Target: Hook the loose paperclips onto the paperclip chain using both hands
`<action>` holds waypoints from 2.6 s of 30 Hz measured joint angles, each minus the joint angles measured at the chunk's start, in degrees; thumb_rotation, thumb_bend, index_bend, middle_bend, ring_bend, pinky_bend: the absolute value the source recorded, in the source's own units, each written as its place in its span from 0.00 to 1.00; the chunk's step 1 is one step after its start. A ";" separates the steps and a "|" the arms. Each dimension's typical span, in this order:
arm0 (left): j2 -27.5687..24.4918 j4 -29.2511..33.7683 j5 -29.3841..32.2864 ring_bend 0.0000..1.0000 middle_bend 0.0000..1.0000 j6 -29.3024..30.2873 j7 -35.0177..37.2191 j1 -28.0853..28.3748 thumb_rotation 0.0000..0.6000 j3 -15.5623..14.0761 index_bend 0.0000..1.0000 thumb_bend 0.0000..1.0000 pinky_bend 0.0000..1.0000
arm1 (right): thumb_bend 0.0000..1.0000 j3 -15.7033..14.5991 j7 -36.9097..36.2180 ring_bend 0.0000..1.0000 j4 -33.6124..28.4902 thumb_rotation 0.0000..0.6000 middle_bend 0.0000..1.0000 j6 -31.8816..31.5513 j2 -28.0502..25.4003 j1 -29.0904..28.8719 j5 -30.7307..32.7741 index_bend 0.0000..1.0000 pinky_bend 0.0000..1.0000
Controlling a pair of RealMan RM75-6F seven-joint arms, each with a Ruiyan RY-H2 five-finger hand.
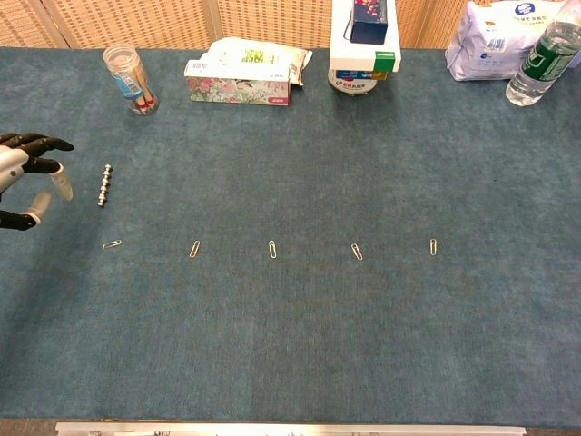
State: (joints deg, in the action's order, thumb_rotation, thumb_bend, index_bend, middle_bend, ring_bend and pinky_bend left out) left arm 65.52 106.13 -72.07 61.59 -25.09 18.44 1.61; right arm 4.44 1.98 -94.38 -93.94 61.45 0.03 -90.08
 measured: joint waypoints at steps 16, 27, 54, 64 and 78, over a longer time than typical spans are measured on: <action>4.48 -1.07 13.77 0.00 0.00 -4.87 -12.06 7.26 1.00 -0.16 0.28 0.72 0.00 | 0.61 0.14 -0.67 0.37 0.30 1.00 0.42 1.40 -0.06 -0.41 0.82 0.43 0.44; 7.95 -3.45 21.11 0.00 0.00 -5.05 -15.99 11.24 1.00 -0.57 0.26 0.72 0.00 | 0.61 0.06 -0.82 0.37 0.27 1.00 0.42 1.40 -0.12 -0.36 0.67 0.43 0.44; 10.11 -6.49 26.15 0.00 0.00 -3.35 -16.45 15.23 1.00 -3.47 0.25 0.72 0.00 | 0.61 0.05 -0.56 0.37 0.44 1.00 0.42 1.94 0.13 -0.52 0.94 0.43 0.44; 11.01 -7.87 26.92 0.00 0.00 -2.87 -16.16 15.55 1.00 -4.36 0.25 0.72 0.00 | 0.61 0.05 -0.70 0.37 0.46 1.00 0.42 1.85 0.08 -0.48 0.91 0.43 0.44; 9.83 -8.97 26.99 0.00 0.00 0.19 -16.43 14.58 1.00 -5.42 0.25 0.72 0.00 | 0.61 0.03 -0.47 0.37 0.48 1.00 0.42 2.09 0.22 -0.56 1.02 0.43 0.44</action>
State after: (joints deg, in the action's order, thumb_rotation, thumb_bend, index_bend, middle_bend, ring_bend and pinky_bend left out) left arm 75.35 97.16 -45.08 61.78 -41.52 33.03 -3.81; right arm 4.47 1.51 -93.90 -91.85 61.68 -0.53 -89.06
